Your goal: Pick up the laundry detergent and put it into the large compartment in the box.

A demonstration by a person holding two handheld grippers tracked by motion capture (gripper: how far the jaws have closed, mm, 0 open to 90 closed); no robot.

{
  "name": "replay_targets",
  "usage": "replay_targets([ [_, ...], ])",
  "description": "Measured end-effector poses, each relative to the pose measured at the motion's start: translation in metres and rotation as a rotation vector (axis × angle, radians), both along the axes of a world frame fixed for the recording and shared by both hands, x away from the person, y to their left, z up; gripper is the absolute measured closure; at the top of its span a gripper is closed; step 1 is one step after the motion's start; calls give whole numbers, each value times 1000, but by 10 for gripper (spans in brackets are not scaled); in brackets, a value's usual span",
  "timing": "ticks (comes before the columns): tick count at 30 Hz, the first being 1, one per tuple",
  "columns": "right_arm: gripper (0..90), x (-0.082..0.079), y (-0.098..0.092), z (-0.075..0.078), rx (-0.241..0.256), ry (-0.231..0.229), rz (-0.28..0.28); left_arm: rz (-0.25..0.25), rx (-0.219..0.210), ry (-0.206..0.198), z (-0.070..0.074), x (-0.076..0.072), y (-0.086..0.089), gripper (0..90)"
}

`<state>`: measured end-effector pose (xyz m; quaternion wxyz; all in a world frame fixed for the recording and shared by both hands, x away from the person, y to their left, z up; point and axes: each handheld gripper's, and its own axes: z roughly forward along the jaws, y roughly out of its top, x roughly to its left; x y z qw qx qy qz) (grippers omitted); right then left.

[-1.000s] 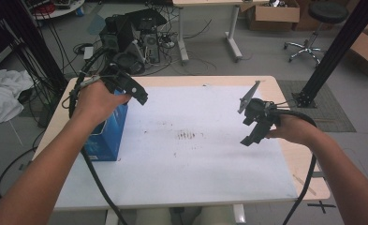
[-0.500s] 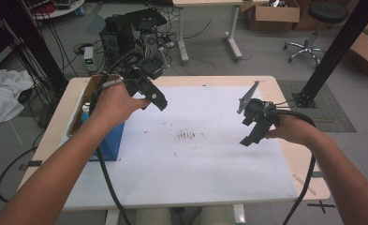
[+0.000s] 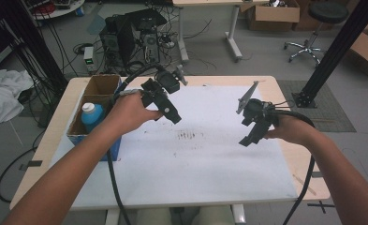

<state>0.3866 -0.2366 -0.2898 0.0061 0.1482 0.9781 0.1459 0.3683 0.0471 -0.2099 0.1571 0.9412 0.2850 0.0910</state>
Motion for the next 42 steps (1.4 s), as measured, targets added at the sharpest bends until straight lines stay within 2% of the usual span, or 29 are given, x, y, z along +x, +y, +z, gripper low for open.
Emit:
replay_targets([
  [12,175,2,-1,-1,-1,3,-3,-135,21,14,-16,-6,-19,183],
  [17,176,3,-2,-1,1,3,-5,-160,13,19,-20,-6,-22,183],
  [24,175,6,-2,-3,-1,7,-7,-228,49,31,-28,-9,-31,183],
  [29,175,6,-2,-3,0,8,-9,-247,59,39,-31,-9,-33,184],
  [42,175,8,0,-7,3,16,-1,-261,55,55,-37,-8,-31,190],
])
